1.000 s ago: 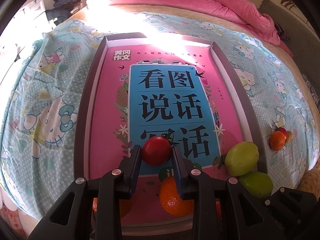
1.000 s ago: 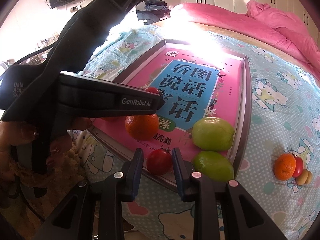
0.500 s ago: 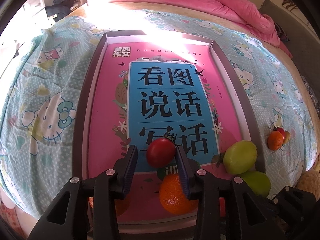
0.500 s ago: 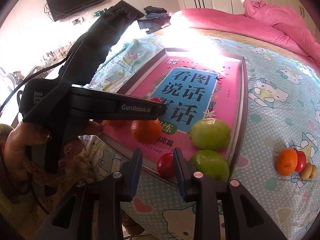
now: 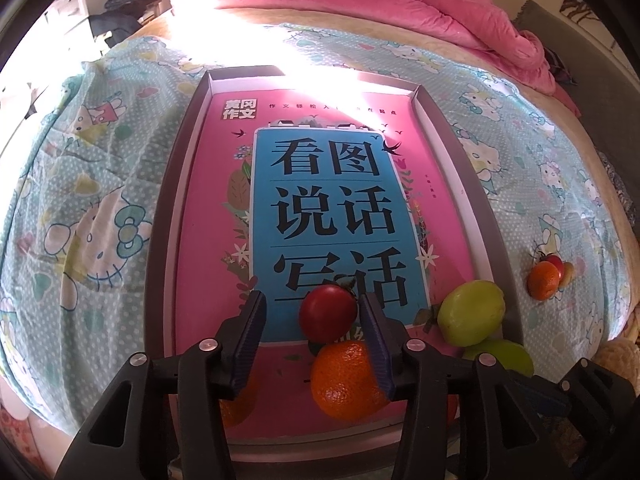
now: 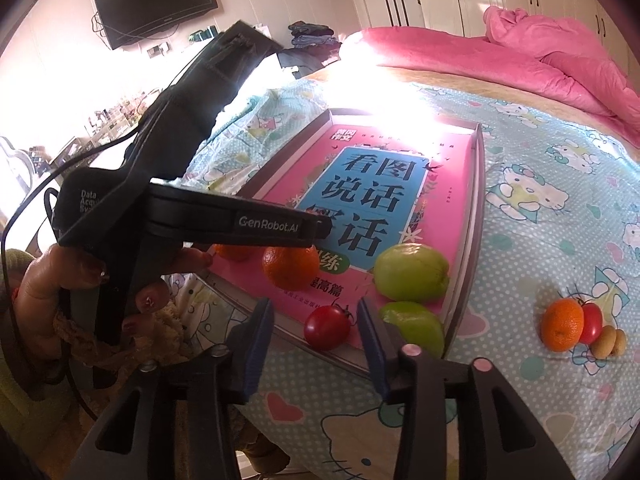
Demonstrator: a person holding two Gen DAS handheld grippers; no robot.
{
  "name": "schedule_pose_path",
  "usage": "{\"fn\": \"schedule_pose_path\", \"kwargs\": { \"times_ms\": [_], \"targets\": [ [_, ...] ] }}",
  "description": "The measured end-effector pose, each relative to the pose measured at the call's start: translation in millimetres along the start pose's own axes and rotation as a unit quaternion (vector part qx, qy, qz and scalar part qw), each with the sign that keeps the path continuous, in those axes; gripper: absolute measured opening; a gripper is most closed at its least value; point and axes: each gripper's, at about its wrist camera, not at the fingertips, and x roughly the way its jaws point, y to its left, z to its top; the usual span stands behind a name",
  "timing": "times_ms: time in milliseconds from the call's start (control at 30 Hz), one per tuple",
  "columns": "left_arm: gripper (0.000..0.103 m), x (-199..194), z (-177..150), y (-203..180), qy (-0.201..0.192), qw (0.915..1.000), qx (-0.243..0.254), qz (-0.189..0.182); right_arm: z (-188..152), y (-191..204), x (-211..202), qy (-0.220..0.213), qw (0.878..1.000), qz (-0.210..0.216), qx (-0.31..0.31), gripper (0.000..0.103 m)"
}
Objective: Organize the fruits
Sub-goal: 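Lower the tomato onto the book with the left tool while the right tool lowers and opens, then withdraw both open tools from the book toward the fruits on the sheet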
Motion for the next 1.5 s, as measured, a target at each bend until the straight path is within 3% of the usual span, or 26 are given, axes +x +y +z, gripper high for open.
{"fn": "schedule_pose_path", "kwargs": {
  "times_ms": [333, 700, 1067, 1500],
  "targets": [
    [0.060, -13, 2, 2, -0.025, 0.9997, -0.006, 0.001, 2, -11, -10, -0.014, 1.000, 0.001, 0.017, 0.047],
    [0.065, -25, 5, 12, -0.050, 0.9975, -0.038, -0.031, 0, -26, -27, -0.027, 0.999, -0.001, 0.040, 0.052],
    [0.069, -44, 1, 1, -0.085, 0.9950, -0.019, -0.049, -2, -46, -45, -0.044, 0.997, -0.016, 0.061, 0.056],
    [0.074, -49, -6, -20, -0.086, 0.9936, -0.017, -0.072, -8, -81, -71, -0.063, 0.992, -0.045, 0.097, 0.058]
  ]
}}
